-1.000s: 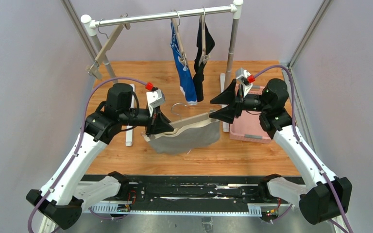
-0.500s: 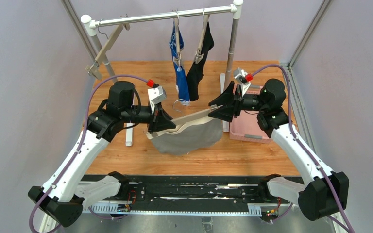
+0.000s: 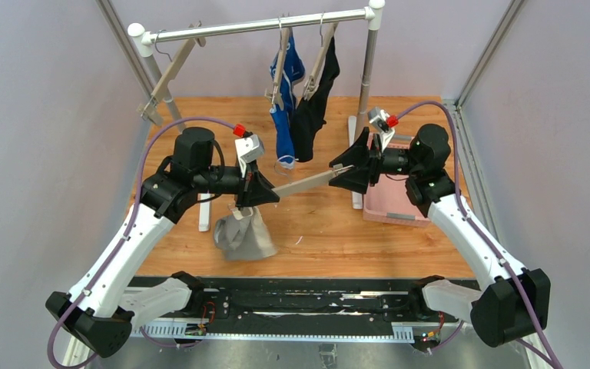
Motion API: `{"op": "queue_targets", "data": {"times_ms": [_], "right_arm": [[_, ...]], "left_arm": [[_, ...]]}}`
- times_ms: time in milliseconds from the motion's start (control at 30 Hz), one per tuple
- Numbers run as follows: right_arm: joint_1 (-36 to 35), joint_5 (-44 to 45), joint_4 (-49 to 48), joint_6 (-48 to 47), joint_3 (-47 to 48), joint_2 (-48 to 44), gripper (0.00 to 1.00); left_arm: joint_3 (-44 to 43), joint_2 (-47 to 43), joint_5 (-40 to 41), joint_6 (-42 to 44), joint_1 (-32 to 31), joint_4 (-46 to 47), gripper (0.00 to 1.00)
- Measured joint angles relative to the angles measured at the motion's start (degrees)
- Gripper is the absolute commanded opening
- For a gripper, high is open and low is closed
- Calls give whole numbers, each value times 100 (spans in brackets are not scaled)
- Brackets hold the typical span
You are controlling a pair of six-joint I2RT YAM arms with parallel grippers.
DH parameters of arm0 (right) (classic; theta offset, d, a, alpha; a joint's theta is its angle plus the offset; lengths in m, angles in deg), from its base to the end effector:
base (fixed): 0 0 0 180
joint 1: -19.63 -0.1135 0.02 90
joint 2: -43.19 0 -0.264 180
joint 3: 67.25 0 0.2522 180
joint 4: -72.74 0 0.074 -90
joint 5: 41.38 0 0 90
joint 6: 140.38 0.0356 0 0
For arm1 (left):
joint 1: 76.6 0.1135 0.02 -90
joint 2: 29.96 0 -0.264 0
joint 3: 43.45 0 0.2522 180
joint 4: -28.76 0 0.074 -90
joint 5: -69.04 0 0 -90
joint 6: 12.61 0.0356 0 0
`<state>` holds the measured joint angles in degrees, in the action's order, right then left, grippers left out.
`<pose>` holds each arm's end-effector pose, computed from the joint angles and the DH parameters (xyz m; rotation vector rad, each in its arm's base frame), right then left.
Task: Remove the underwear clipped to the hanger
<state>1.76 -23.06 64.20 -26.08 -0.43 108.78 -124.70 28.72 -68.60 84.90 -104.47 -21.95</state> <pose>0.2247 0.1080 0.3738 -1.0364 1.3560 1.4265 0.1663 -0.1177 0.3896 1.1027 1.7305 -1.0720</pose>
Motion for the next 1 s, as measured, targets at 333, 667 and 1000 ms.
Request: {"op": "queue_targets", "data": {"times_ms": [333, 667, 1000], "right_arm": [[0, 977, 507, -317, -59, -616, 75], [-68, 2341, 22, 197, -925, -1779, 73], [-354, 2983, -1475, 992, -1410, -1600, 61]], "left_arm": [[-37, 11, 79, -96, 0, 140, 0], [-129, 55, 212, -737, 0, 1141, 0], [321, 81, 85, -2094, -52, 3377, 0]]}}
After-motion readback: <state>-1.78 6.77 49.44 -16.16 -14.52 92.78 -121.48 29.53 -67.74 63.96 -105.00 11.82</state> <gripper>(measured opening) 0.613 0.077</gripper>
